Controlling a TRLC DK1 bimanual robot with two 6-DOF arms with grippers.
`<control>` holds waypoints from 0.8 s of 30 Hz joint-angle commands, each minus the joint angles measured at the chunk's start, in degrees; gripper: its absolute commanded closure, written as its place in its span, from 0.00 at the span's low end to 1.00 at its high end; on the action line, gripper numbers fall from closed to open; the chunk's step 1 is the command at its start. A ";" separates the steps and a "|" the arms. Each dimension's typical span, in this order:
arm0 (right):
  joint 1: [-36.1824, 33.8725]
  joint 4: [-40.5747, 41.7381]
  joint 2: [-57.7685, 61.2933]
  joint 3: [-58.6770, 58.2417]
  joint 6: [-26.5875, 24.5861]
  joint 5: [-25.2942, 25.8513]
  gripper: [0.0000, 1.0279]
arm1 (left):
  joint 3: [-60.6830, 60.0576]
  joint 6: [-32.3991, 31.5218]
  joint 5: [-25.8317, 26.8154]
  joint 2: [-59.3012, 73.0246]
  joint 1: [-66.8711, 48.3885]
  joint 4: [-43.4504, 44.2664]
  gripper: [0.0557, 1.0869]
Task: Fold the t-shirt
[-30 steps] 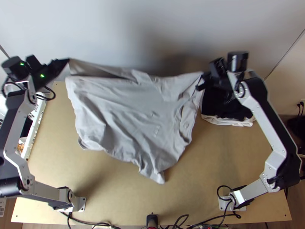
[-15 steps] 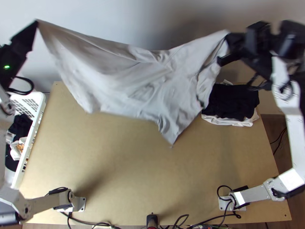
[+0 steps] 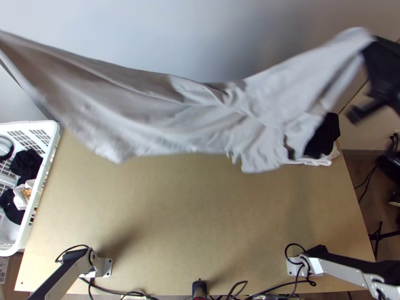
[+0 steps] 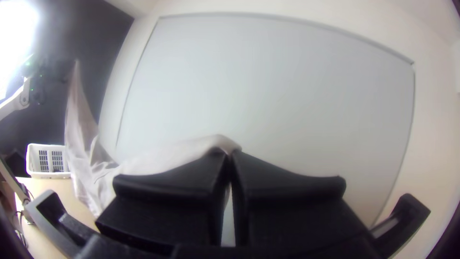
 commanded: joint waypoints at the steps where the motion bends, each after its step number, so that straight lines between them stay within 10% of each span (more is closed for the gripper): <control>1: 0.66 -0.38 -6.08 2.71 -1.18 -0.10 0.97 | -1.29 -1.83 -2.78 -7.55 -0.03 5.02 0.97; 16: 9.80 -4.69 -5.73 -9.07 2.25 -3.18 0.97 | -10.87 -14.31 -2.60 -11.24 -2.05 6.60 0.97; 24: 7.69 -0.03 -2.30 -35.09 6.46 -5.38 0.97 | -39.44 4.85 -2.60 -6.32 -13.13 6.87 0.97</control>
